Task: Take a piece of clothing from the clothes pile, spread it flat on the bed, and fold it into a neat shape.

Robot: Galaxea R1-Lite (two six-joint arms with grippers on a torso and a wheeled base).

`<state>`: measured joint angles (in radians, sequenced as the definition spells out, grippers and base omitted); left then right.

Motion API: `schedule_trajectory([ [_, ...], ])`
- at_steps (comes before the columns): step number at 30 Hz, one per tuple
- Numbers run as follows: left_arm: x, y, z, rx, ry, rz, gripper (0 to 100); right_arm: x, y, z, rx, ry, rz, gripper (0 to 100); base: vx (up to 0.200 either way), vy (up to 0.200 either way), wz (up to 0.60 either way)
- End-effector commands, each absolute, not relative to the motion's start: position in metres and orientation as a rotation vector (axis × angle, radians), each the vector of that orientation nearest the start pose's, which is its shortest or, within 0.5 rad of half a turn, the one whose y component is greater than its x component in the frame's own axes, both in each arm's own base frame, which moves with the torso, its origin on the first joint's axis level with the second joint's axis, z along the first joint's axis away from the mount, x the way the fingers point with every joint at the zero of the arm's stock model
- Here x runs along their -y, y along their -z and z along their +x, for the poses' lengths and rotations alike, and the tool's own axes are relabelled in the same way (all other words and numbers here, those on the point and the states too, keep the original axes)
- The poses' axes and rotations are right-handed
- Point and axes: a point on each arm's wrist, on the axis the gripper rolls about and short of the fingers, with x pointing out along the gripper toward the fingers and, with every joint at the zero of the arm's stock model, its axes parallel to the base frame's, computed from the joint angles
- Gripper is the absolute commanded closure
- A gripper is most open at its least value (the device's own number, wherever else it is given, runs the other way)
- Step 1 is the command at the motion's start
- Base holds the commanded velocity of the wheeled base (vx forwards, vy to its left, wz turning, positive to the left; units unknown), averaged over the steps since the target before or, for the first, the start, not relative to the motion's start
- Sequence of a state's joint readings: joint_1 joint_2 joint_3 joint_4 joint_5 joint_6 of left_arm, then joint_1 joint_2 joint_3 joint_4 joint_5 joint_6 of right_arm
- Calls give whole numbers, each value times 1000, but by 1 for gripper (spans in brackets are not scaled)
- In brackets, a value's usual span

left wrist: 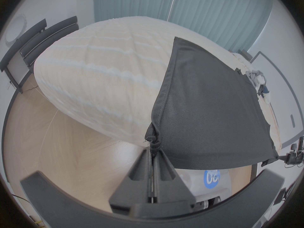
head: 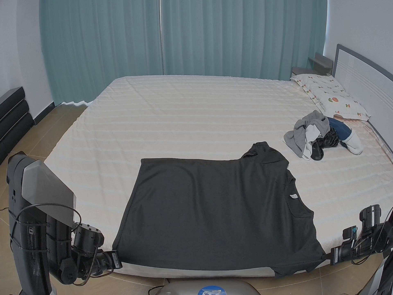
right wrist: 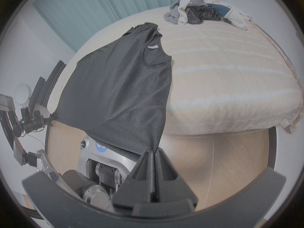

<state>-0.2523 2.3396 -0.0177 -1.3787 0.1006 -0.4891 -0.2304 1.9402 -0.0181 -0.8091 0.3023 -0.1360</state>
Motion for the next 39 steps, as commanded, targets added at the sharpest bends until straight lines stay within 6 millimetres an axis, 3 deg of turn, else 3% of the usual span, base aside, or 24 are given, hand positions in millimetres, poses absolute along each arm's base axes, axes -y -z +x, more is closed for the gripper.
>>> schedule_trajectory([
  [1,49,43,191,-978,-84,-262,100,29,0,152,-1094,-147,158,100,0,0,0],
  [11,49,34,178,-1064,-70,-199,100,26,-7,143,-1121,-161,147,100,0,0,0],
  [17,50,34,182,-1038,-58,-219,100,27,-13,144,-1071,-160,147,100,0,0,0],
  [22,47,28,192,-950,-63,-265,100,28,-15,152,-1037,-181,165,100,0,0,0],
  [28,39,19,205,-832,-45,-360,100,29,-24,174,-962,-176,317,100,0,0,0],
  [29,40,18,213,-805,-40,-411,100,26,-29,186,-940,-145,410,100,0,0,0],
  [33,42,13,229,-736,-68,-541,100,25,-35,197,-903,-117,487,100,0,0,0],
  [39,42,7,233,-703,-61,-574,100,26,-40,206,-839,-94,552,100,0,0,0],
])
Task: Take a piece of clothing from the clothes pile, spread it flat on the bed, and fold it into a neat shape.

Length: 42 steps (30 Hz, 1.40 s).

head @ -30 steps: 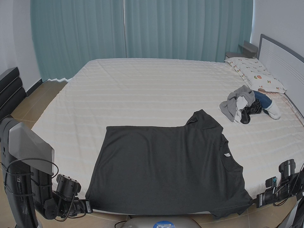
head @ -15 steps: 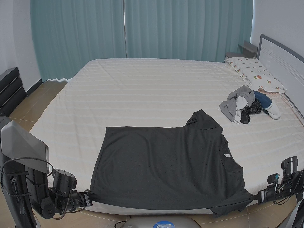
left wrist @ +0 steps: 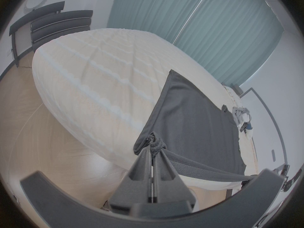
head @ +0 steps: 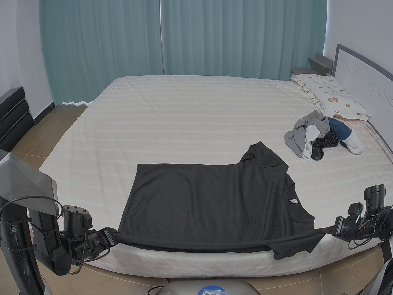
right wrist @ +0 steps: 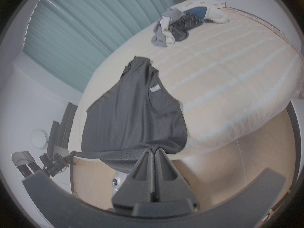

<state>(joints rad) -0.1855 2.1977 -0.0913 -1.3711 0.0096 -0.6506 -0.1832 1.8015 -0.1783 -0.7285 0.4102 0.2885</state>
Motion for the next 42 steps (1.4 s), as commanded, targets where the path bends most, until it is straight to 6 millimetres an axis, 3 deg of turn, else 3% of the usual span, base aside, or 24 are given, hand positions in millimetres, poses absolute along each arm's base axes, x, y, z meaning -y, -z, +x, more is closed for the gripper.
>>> schedule_trajectory([
  [1,42,7,235,-697,-59,-579,100,26,-40,207,-826,-92,559,100,0,0,0],
  [11,46,5,251,-666,-32,-706,100,28,-27,220,-836,-83,584,100,0,0,0],
  [20,45,10,268,-639,-55,-782,100,28,-21,244,-774,-60,672,100,0,0,0],
  [42,51,28,294,-629,-53,-812,100,12,17,279,-656,12,629,100,0,0,0],
])
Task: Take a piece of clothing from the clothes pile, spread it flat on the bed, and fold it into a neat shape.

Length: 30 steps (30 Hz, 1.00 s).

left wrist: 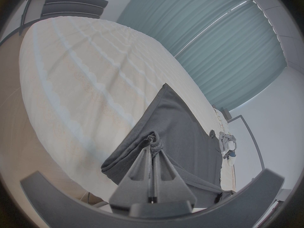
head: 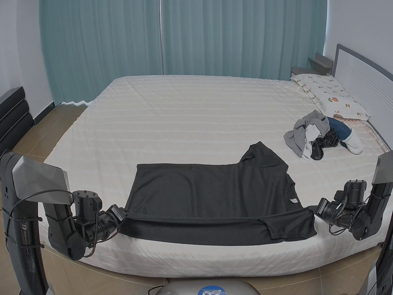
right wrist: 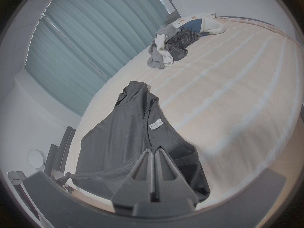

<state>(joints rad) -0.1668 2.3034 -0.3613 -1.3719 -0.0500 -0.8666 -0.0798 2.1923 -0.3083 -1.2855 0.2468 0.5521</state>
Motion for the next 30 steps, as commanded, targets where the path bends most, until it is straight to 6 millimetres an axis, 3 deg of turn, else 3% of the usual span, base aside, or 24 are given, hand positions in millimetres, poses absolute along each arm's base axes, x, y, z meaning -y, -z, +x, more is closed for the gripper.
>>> schedule_trajectory([
  [1,51,28,294,-629,-53,-812,100,11,17,279,-656,10,628,100,0,0,0],
  [28,56,33,302,-618,-49,-810,100,2,36,294,-522,33,598,100,0,0,0],
  [29,56,33,302,-618,-49,-810,0,2,36,294,-522,33,598,100,0,0,0],
  [30,56,34,303,-616,-46,-810,0,2,36,295,-523,33,597,100,0,0,0],
])
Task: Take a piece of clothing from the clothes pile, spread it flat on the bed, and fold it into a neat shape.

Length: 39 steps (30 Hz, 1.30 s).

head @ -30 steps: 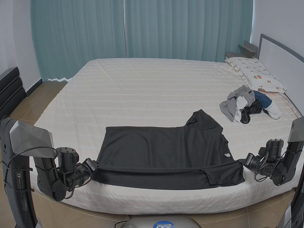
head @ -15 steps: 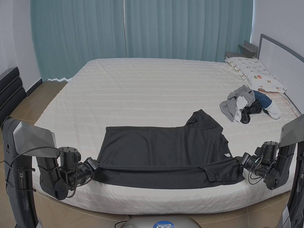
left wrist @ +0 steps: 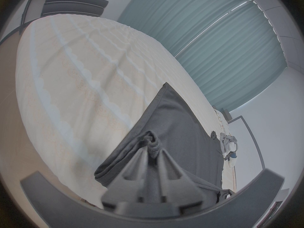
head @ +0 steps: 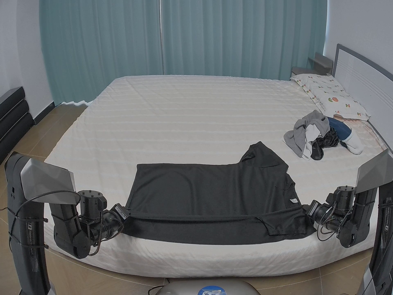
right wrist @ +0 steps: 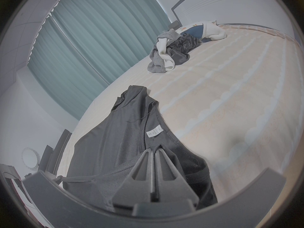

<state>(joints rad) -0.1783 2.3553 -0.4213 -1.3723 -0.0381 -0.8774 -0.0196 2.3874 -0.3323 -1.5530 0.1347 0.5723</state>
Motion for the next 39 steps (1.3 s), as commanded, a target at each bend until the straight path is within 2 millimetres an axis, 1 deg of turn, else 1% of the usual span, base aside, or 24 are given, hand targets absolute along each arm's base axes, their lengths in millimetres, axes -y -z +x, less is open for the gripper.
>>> schedule_trajectory([
  [1,56,34,303,-616,-46,-810,0,2,36,295,-523,33,597,100,0,0,0],
  [2,57,37,303,-623,-50,-810,0,2,37,295,-525,33,596,100,0,0,0],
  [4,57,37,306,-615,-51,-821,0,2,40,295,-533,38,597,100,0,0,0],
  [5,57,37,306,-614,-52,-826,0,2,41,295,-532,37,597,0,0,0,0],
  [12,57,37,306,-615,-56,-829,0,2,37,296,-518,33,597,0,0,0,0],
  [15,57,36,307,-609,-59,-846,0,3,24,295,-484,36,630,0,0,0,0],
  [18,56,34,308,-602,-73,-901,0,6,11,293,-445,43,675,0,0,0,0],
  [20,56,34,308,-602,-73,-901,0,6,11,293,-445,43,675,0,0,0,0],
  [21,54,26,308,-585,-72,-957,0,7,1,288,-425,51,709,0,0,0,0],
  [25,52,20,305,-576,-78,-978,0,6,-6,276,-435,59,730,0,0,0,0],
  [29,50,16,294,-592,-85,-972,0,4,-14,263,-447,57,756,0,0,0,0],
  [32,50,14,294,-590,-76,-980,0,3,-20,255,-447,46,767,0,0,0,0],
  [33,50,13,293,-592,-71,-985,0,2,-21,252,-450,42,769,0,0,0,0],
  [36,57,12,293,-600,-48,-983,0,0,-20,252,-458,36,766,0,0,0,0],
  [37,64,10,293,-603,-20,-976,0,-2,-19,253,-462,29,764,0,0,0,0],
  [39,71,10,294,-606,2,-969,0,-4,-18,253,-470,28,762,0,0,0,0],
])
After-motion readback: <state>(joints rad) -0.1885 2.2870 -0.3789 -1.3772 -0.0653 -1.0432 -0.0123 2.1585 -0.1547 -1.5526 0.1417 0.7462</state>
